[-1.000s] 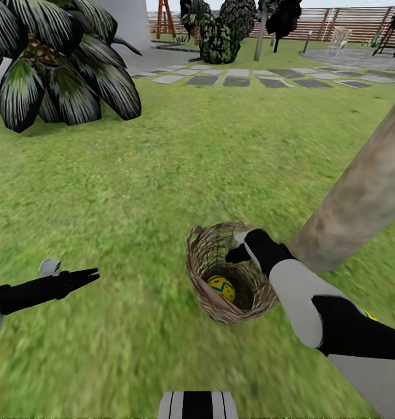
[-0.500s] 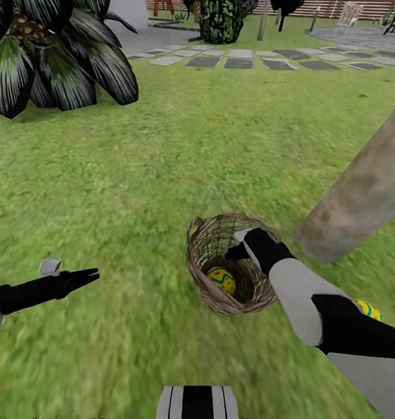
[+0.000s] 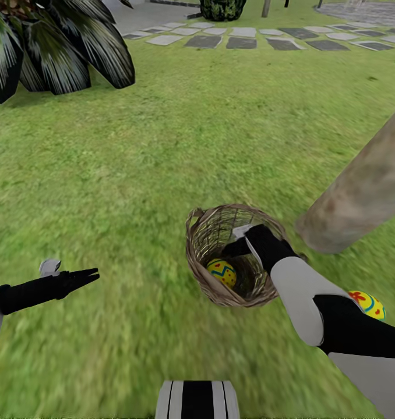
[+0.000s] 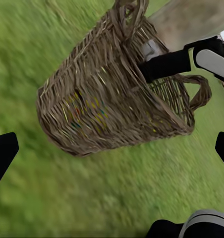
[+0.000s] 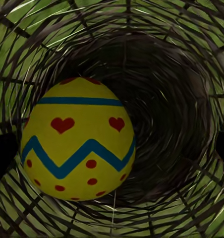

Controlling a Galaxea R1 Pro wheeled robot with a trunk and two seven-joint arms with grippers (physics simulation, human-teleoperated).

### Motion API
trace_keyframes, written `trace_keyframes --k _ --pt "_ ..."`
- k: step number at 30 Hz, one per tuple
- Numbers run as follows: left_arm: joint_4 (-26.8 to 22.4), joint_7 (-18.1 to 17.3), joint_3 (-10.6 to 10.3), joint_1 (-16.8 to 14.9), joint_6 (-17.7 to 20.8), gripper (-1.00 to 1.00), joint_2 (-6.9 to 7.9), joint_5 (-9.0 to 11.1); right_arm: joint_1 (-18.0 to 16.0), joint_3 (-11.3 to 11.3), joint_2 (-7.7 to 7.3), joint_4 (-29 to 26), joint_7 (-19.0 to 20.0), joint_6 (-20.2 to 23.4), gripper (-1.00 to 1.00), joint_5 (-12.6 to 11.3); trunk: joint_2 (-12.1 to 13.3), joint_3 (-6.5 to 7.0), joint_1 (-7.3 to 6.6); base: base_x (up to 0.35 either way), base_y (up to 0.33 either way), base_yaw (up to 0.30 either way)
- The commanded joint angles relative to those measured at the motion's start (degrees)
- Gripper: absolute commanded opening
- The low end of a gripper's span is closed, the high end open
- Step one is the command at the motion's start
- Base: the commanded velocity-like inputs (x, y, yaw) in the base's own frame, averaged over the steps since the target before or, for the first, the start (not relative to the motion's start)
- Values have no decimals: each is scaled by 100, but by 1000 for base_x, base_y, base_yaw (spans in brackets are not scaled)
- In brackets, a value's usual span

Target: Take the three Easter eggs out of the wicker basket on the lawn in the garden, then place them on the lawn next to a single tree (choose any tree) so that all three eggs are next to the same tree and none are left in the basket.

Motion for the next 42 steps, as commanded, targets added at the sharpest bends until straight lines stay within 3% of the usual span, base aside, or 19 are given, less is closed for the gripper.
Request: trace_keyframes --k 1,6,19,33,42 --pt "-1 -36 5 -3 60 100 0 -24 -1 -48 2 -21 79 22 100 61 -3 -26 1 0 0 0" --pt "-1 -36 5 -3 60 100 0 -24 -1 -48 -11 -82 414 39 100 61 -10 -137 14 0 0 0" --pt "-1 -36 5 -5 60 100 0 -24 -1 -39 -3 -202 436 33 100 77 -27 -425 48 0 0 0" --pt "18 -36 12 44 73 100 37 3 -151 -22 -3 -284 448 306 100 98 -27 -425 48 0 0 0" --pt "19 -36 6 45 69 100 35 3 -168 -21 -25 -276 714 595 100 95 -27 -425 48 0 0 0"
